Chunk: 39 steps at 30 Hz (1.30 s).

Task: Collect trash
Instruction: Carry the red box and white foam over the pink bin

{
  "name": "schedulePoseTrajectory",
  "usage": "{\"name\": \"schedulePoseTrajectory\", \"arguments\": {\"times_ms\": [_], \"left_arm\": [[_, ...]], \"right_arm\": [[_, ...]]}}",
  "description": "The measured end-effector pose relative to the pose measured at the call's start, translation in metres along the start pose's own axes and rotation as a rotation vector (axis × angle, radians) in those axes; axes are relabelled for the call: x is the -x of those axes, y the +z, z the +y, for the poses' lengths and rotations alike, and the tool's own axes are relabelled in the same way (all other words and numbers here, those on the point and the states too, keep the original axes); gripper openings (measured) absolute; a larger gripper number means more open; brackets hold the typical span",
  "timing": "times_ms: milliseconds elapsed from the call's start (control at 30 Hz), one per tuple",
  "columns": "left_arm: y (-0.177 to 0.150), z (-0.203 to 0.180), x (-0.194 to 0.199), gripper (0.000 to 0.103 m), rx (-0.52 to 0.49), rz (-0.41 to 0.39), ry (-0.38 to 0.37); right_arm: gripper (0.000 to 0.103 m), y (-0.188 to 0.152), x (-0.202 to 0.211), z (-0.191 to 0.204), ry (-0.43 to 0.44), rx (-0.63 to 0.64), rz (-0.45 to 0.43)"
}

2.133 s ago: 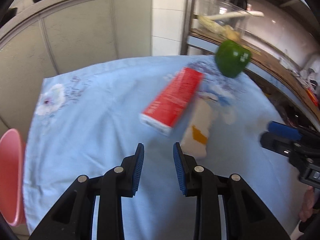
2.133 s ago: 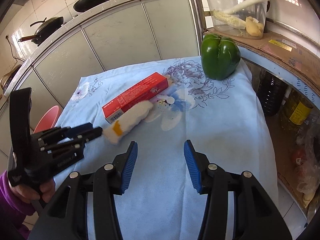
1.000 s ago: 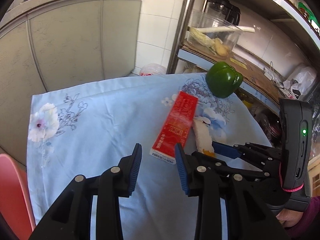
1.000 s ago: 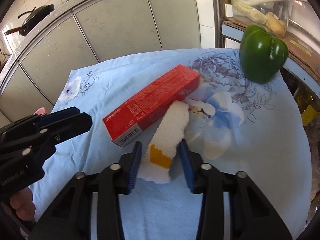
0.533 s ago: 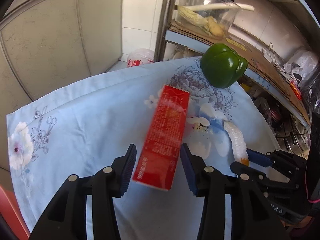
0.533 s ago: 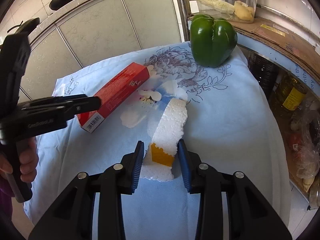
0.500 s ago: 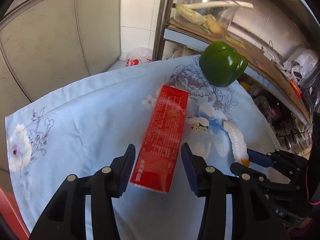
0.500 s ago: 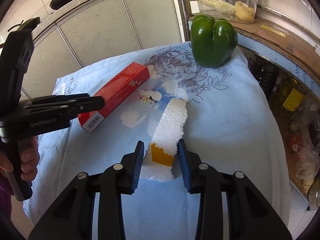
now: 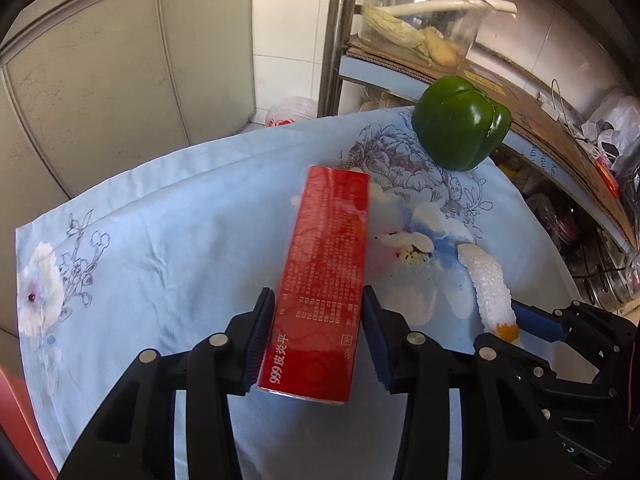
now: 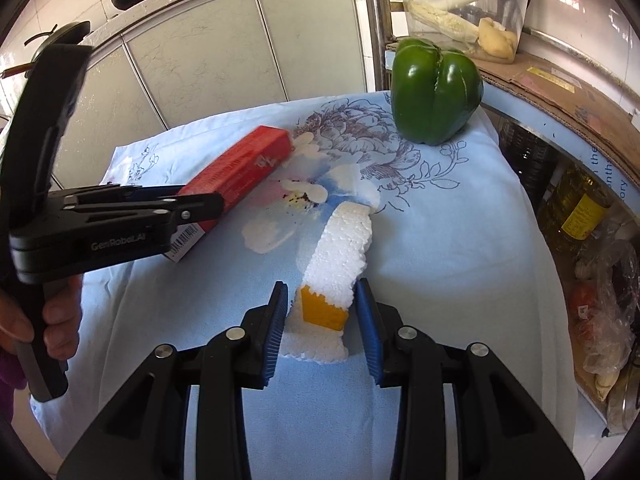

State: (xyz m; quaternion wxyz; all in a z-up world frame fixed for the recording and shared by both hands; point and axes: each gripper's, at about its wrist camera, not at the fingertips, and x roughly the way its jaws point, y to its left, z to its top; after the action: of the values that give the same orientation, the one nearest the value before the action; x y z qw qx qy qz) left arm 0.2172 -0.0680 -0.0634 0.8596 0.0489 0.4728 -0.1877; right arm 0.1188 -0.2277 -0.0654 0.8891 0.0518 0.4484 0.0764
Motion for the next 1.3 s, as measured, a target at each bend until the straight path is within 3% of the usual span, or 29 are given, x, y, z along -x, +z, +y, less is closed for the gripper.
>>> {"name": "schedulePoseTrajectory", "arguments": {"times_ms": [233,567,733,933,1033,1167,1300], "left_arm": [[-0.035,0.004,0.037,0.039,0.091,-0.051,0.061],[-0.113,0.022,0.106,0.039,0.282,-0.114,0.227],[-0.138,0.034,0.119,0.039,0.344,-0.087,0.262],[-0.161,0.036,0.114,0.040,0.380,-0.023,0.215],[-0.161,0.036,0.111,0.042,0.364,0.007,0.198],[-0.152,0.045,0.106,0.043,0.372,0.047,0.164],[-0.144,0.047,0.099,0.044,0.370,0.056,0.177]], "right_arm": [[0.036,0.000,-0.001,0.005,-0.022,0.021,-0.004],[0.037,0.000,-0.003,0.009,-0.037,0.039,-0.006],[0.043,0.000,-0.003,0.009,-0.026,0.037,-0.004],[0.049,0.000,-0.003,0.009,0.004,0.038,-0.002],[0.059,-0.002,-0.003,0.013,0.014,0.060,0.002],[0.059,-0.003,-0.006,0.027,-0.040,0.160,0.030],[0.059,0.002,-0.005,0.022,-0.010,0.131,0.059]]}}
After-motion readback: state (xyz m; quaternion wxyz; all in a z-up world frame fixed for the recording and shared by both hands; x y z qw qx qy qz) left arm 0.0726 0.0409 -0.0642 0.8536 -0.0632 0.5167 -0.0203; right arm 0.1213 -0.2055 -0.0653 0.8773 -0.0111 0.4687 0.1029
